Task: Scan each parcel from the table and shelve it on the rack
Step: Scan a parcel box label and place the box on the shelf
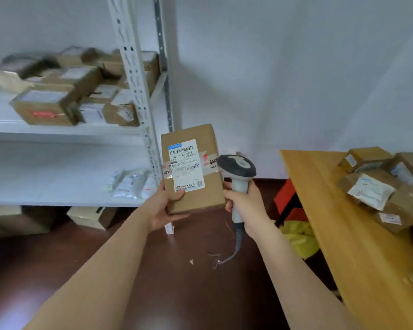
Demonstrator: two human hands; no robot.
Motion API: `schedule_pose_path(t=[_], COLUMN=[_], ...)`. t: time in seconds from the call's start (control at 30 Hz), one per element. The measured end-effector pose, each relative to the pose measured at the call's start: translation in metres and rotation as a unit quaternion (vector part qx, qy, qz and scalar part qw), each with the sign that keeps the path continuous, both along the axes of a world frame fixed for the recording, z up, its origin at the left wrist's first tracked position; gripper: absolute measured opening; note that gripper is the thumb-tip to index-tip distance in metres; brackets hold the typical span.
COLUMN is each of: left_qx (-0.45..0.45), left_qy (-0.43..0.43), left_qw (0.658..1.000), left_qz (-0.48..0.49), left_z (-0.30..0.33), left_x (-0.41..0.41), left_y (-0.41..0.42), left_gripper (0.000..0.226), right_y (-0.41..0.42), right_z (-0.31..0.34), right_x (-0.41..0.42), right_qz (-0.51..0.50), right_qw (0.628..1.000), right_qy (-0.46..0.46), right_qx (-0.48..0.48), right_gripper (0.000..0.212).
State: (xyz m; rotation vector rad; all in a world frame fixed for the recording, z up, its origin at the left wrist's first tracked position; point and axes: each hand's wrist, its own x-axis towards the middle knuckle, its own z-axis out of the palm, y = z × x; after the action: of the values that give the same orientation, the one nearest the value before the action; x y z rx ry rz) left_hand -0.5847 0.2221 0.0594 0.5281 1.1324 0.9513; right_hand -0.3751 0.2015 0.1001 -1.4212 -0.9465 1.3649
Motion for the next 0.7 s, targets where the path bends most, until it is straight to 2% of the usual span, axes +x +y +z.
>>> schedule_pose_path(t=[0.23, 0.43, 0.7], left_qx=[0.004, -0.006, 0.016], left_qy=[-0.035, -0.063, -0.076], left_qw=[0.994, 0.983, 0.965], left_qz=[0.102, 0.172, 0.250], left_z=[0.003, -0.006, 0.015], left_x=[-0.197, -0.377, -0.546], left_y=[-0.054, -0.109, -0.133], left_gripper=[0.049, 0.057, 0.054], right_y=[-0.010, -0.031, -0.024], right_z=[0.009, 0.008, 0.035], right_x=[-0.198, -0.384, -0.557], right_qz=[0.109, 0.184, 0.268], right_qw=[0.993, 0.982, 0.962], right_qy=[-0.030, -0.012, -0.023], right_qx=[0.031, 0.029, 0.050], right_gripper=[0.024, 0.024, 0.022])
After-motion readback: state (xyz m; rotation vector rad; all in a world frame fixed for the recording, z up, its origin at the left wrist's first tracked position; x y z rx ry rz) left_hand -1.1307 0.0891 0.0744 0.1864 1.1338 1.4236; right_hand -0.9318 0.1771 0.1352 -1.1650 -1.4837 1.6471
